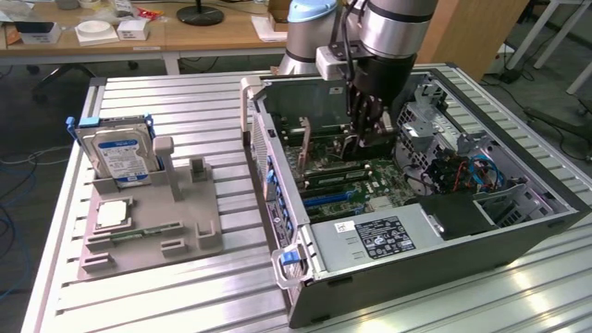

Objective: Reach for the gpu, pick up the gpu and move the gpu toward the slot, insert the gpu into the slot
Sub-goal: 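Insert the gpu into the slot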

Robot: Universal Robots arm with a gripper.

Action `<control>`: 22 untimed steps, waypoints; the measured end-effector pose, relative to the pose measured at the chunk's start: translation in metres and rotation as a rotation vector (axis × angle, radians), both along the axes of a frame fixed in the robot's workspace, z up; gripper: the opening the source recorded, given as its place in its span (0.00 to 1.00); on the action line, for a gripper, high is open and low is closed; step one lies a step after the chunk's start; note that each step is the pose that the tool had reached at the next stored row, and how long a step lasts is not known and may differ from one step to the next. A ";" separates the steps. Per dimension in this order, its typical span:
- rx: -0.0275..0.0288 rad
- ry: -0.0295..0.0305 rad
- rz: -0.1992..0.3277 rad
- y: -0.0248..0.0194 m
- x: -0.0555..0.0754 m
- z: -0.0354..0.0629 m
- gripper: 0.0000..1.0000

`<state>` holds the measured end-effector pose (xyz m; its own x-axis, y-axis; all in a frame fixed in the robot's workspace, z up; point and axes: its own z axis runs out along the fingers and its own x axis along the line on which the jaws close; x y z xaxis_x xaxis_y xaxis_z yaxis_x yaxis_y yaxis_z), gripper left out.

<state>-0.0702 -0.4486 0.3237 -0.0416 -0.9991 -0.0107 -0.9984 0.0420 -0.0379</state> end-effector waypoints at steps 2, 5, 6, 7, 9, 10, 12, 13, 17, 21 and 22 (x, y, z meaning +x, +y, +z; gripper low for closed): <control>0.0000 -0.0001 0.000 -0.0042 0.000 -0.0008 0.26; 0.0003 -0.0001 0.000 -0.0081 0.000 -0.0028 0.26; 0.0002 -0.0002 0.000 -0.0081 -0.001 -0.0041 0.26; 0.0001 -0.0002 0.000 -0.0081 -0.003 -0.0057 0.26; 0.0001 -0.0002 0.000 -0.0081 -0.005 -0.0093 0.26; 0.0000 -0.0001 0.000 -0.0082 -0.005 -0.0112 0.26; 0.0000 -0.0001 0.000 -0.0083 -0.005 -0.0147 0.26; 0.0001 -0.0001 0.000 -0.0086 -0.005 -0.0165 0.26; 0.0001 -0.0002 0.000 -0.0106 -0.007 -0.0203 0.26; 0.0001 -0.0001 0.000 -0.0109 -0.011 -0.0230 0.26; 0.0000 -0.0001 0.000 -0.0112 -0.011 -0.0236 0.26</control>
